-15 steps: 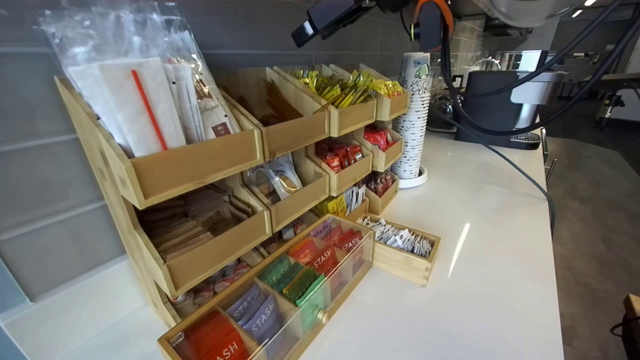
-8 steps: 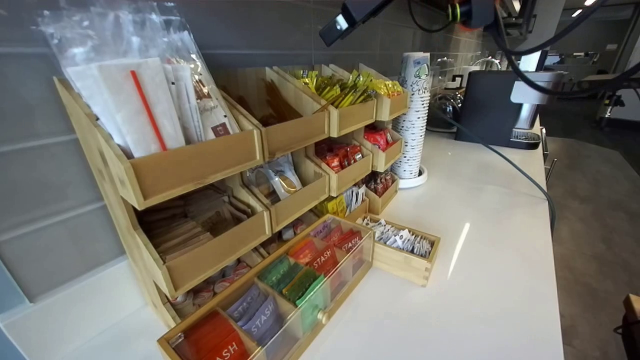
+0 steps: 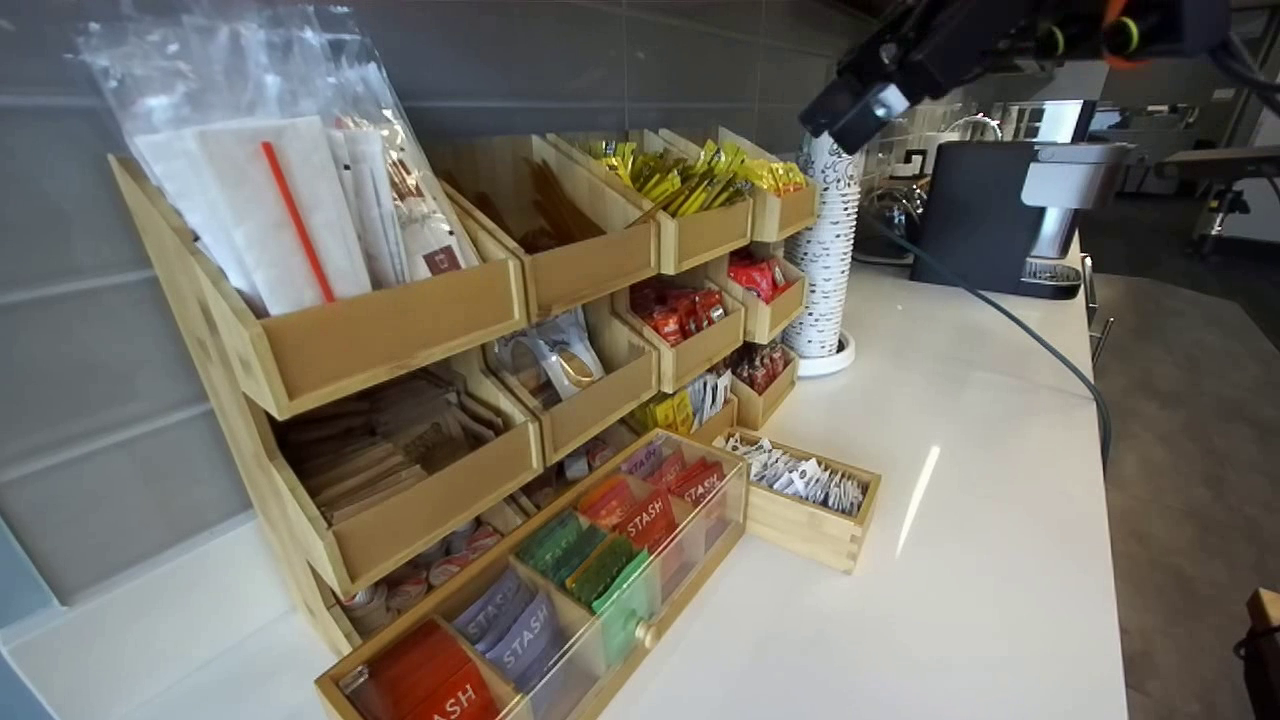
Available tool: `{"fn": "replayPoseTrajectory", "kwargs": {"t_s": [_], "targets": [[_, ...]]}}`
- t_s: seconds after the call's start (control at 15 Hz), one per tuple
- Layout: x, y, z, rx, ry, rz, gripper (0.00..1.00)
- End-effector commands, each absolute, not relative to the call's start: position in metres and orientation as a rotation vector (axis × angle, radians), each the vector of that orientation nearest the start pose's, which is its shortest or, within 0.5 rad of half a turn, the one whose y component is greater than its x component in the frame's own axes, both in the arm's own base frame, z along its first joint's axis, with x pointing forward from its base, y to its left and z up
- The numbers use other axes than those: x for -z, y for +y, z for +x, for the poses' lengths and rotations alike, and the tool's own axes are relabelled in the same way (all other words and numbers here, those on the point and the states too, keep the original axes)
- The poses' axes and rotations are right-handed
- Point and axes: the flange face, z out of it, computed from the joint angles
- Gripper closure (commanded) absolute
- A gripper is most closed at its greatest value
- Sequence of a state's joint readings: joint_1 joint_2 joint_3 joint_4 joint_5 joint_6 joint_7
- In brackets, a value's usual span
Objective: Move the brown chopstick closer to the other sticks
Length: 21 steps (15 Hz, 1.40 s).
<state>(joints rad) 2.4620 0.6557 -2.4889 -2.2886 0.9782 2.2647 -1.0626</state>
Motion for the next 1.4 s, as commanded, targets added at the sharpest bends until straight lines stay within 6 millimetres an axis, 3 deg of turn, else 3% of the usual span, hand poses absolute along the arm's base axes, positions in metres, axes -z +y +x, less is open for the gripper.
{"fn": "replayPoseTrajectory", "kwargs": {"t_s": [0.0, 0.27, 0.33, 0.53, 0.67, 0.73, 0.87, 1.33], "targets": [[-0.594, 0.064, 0.397, 0.998, -0.863, -2.676, 0.0], [-0.617, 0.062, 0.348, 0.917, -0.878, -2.669, 0.0], [-0.618, 0.069, 0.345, 0.909, -0.884, -2.674, 0.0], [-0.634, 0.063, 0.326, 0.942, -0.87, -2.705, 0.0], [-0.636, 0.052, 0.329, 0.953, -0.838, -2.708, 0.0], [-0.633, 0.051, 0.343, 0.895, -0.84, -2.697, 0.0], [-0.634, 0.043, 0.341, 0.909, -0.822, -2.711, 0.0], [-0.635, 0.045, 0.34, 0.914, -0.824, -2.717, 0.0]]}}
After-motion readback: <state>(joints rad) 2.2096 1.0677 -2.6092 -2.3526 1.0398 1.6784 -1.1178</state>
